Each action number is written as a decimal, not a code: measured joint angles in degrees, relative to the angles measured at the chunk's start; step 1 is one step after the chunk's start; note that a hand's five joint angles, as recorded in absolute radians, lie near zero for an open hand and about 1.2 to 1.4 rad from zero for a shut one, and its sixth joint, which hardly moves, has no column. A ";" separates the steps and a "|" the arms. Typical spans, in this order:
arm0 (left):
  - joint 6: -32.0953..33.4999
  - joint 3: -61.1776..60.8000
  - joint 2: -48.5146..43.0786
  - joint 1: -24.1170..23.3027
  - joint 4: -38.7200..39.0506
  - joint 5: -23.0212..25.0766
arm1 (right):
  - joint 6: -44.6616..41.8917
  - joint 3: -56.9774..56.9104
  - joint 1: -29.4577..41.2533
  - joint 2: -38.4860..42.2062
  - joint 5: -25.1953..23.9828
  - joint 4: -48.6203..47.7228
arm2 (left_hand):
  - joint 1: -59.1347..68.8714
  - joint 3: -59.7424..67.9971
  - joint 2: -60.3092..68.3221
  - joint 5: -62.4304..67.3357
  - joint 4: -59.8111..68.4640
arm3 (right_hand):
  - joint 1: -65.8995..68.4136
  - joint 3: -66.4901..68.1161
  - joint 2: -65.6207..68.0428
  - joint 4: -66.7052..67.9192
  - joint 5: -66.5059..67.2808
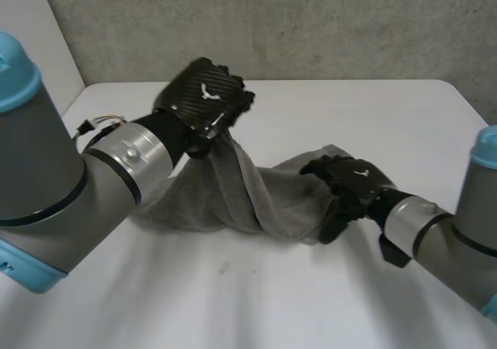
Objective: Fold the towel.
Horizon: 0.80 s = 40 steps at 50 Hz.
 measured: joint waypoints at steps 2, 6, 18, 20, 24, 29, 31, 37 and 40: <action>-2.11 -0.09 0.71 -0.01 -0.02 -2.06 | 3.45 -1.09 1.39 1.06 -0.04 -0.05 | 0.00 0.00 0.00 0.00 0.00 | 0.00 0.00 0.00 0.00 0.00; -5.21 -0.15 1.74 0.01 -0.03 -7.53 | 10.93 -3.74 4.44 3.95 0.04 -0.21 | 0.00 0.00 0.01 -0.01 0.00 | 0.00 0.00 0.00 0.00 0.00; -7.32 -0.23 2.87 -0.16 0.06 -17.09 | 18.37 -12.82 11.58 15.60 7.36 -4.13 | 0.25 0.01 0.04 -0.01 0.02 | 7.46 9.25 7.95 8.07 8.23; -7.74 -0.23 2.94 0.00 0.13 -17.05 | 17.91 -13.41 11.71 16.24 8.36 -4.46 | 0.25 0.01 0.04 -0.01 0.02 | 7.46 9.25 7.95 8.07 8.23; -8.71 -0.02 2.98 1.32 0.92 -16.68 | 9.64 -17.71 11.85 18.66 15.30 -8.64 | 0.25 0.03 0.05 -0.01 0.02 | 43.18 54.33 53.65 53.53 50.58; -8.86 1.43 2.32 4.46 3.90 -16.38 | -7.30 -21.83 11.37 16.15 18.86 -16.12 | 0.27 0.05 0.05 -0.01 0.03 | 43.18 55.35 53.78 54.61 51.16; -8.78 3.81 1.33 6.06 6.91 -16.30 | -17.02 -24.96 11.21 14.12 19.38 -20.65 | 0.62 0.05 0.06 -0.01 0.04 | 43.18 55.35 53.78 54.63 51.17; -8.82 12.20 -1.69 7.99 14.64 -16.37 | -29.06 -32.15 11.04 11.01 18.38 -30.08 | 0.62 0.06 0.08 -0.01 0.04 | 43.18 55.35 53.78 54.74 51.25; -9.09 16.92 -2.93 8.51 19.55 -16.56 | -30.85 -35.06 10.99 9.81 17.03 -35.14 | 0.62 0.06 0.08 -0.01 0.04 | 43.18 55.39 53.78 54.75 51.43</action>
